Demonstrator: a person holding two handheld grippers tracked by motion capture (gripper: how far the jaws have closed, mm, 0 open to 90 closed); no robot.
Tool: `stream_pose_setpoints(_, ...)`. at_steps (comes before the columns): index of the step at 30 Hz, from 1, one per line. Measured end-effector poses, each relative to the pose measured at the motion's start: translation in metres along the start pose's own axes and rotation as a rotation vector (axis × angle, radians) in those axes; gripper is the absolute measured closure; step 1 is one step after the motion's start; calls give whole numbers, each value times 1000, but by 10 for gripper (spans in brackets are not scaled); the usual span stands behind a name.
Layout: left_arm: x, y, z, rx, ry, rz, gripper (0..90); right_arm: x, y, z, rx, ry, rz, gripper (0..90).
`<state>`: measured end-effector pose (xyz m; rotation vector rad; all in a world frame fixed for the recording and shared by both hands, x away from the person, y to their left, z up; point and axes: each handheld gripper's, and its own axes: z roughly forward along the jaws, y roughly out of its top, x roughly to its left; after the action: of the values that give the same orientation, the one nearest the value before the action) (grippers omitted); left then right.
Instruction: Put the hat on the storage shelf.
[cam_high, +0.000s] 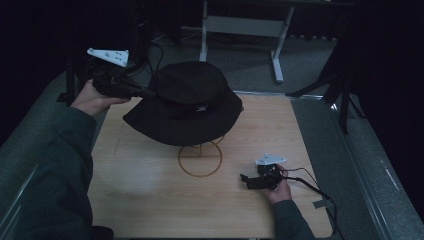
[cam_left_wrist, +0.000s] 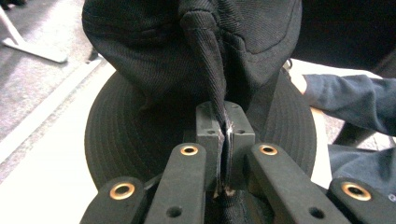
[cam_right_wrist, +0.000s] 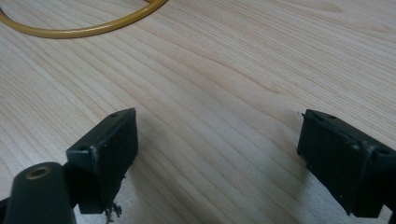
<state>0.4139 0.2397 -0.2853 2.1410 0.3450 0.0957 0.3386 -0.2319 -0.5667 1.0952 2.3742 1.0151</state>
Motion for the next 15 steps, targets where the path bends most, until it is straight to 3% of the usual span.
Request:
stream_pose_setpoints(5,-9,-5,11,37,-30,30,865,0,0,0,0,0,0,122)
stream_pose_setpoints(8,-10,-7,14,42,-40,31,858,0,0,0,0,0,0,122)
stream_pose_setpoints(15,-13,-18,40,102,-47,17,760,0,0,0,-2,0,2,122)
